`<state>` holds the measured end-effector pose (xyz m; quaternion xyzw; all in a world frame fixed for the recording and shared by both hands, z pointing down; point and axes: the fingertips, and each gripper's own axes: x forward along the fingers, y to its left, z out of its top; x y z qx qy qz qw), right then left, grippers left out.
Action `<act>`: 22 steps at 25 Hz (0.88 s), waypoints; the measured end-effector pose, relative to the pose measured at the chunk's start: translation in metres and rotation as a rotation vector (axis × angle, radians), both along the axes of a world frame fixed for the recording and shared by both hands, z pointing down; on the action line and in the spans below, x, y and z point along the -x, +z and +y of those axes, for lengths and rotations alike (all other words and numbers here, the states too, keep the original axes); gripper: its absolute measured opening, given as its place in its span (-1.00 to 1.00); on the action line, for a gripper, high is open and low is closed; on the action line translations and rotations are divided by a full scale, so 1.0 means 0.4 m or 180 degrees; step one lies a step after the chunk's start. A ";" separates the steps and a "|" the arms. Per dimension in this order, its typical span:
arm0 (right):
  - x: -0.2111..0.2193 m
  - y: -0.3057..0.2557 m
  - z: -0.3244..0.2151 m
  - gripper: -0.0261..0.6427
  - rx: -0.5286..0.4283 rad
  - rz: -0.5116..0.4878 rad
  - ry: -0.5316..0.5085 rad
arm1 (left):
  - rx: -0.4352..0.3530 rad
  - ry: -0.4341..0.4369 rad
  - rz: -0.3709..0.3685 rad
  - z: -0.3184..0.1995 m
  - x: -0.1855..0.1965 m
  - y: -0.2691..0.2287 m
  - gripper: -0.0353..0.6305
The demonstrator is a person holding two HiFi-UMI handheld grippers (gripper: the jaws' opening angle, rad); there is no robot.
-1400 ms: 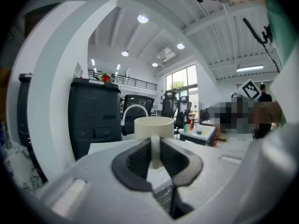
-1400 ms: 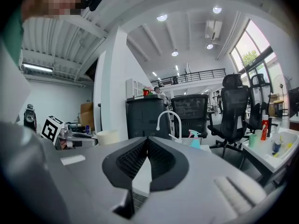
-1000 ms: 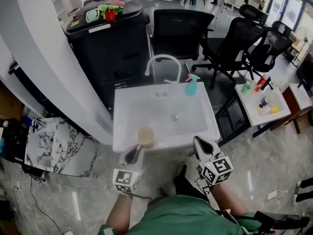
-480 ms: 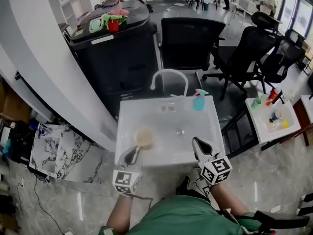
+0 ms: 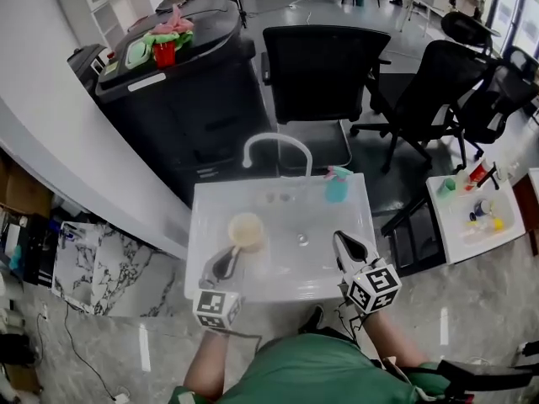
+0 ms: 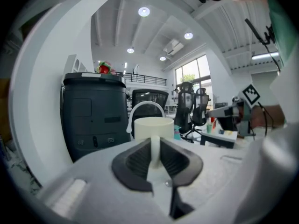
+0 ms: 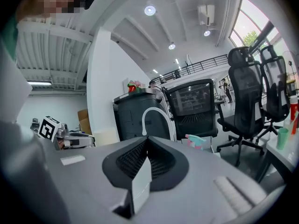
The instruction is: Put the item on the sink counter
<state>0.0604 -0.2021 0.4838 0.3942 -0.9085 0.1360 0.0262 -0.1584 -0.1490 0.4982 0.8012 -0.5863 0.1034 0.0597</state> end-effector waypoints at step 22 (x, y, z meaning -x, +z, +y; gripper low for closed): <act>-0.007 0.129 -0.216 -0.92 0.0319 0.0131 0.0232 | 0.0296 0.0236 -0.0102 -0.308 0.025 0.161 -0.77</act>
